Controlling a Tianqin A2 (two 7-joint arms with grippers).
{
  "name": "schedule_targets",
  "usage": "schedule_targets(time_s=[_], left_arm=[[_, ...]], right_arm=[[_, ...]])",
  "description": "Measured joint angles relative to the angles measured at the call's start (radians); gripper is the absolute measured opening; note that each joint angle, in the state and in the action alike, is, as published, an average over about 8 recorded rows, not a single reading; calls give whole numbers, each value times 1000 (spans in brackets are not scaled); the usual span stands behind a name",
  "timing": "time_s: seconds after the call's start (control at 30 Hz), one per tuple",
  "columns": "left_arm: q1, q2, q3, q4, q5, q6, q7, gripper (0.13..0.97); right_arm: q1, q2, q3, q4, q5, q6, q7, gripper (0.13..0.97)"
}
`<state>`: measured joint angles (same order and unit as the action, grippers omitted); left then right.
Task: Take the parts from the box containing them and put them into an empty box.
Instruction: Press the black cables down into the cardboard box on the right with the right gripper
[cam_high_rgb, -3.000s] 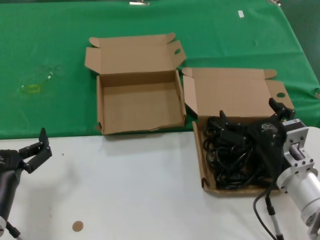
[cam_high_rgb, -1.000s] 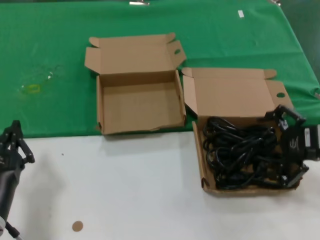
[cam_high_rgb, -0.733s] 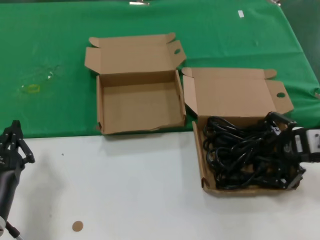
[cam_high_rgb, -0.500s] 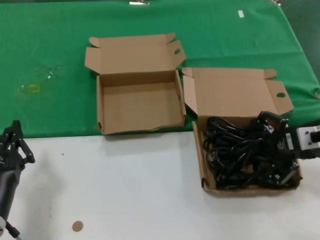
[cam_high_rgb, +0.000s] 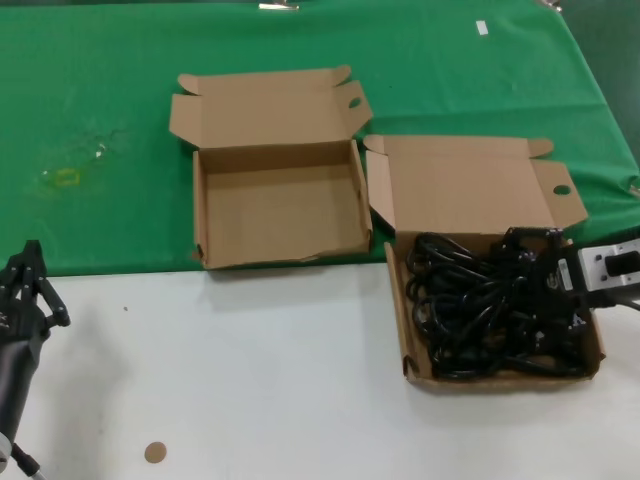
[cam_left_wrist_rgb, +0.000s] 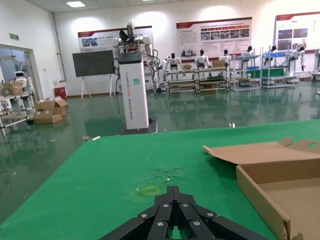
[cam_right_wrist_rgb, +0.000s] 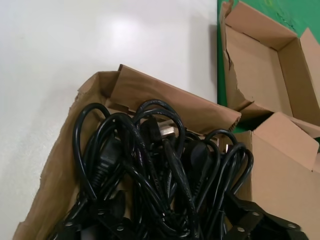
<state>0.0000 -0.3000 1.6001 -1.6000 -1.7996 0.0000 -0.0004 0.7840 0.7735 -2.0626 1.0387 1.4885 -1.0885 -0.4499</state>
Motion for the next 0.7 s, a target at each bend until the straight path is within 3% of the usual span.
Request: schedule_targets(time_s=[0.17, 0.3, 0.57, 0.7], left_arm=[[0, 0, 0, 0, 0, 0, 0, 144], [0, 0, 0, 0, 0, 0, 0, 144], [0, 0, 0, 0, 0, 0, 0, 144], [0, 0, 0, 0, 0, 0, 0, 144]], right_arm=[[8, -8, 3, -19, -9, 0, -6, 665], [11, -11, 5, -27, -15, -1, -10, 665], [17, -14, 9, -34, -25, -4, -13, 443], [19, -13, 10, -32, -29, -6, -13, 384]])
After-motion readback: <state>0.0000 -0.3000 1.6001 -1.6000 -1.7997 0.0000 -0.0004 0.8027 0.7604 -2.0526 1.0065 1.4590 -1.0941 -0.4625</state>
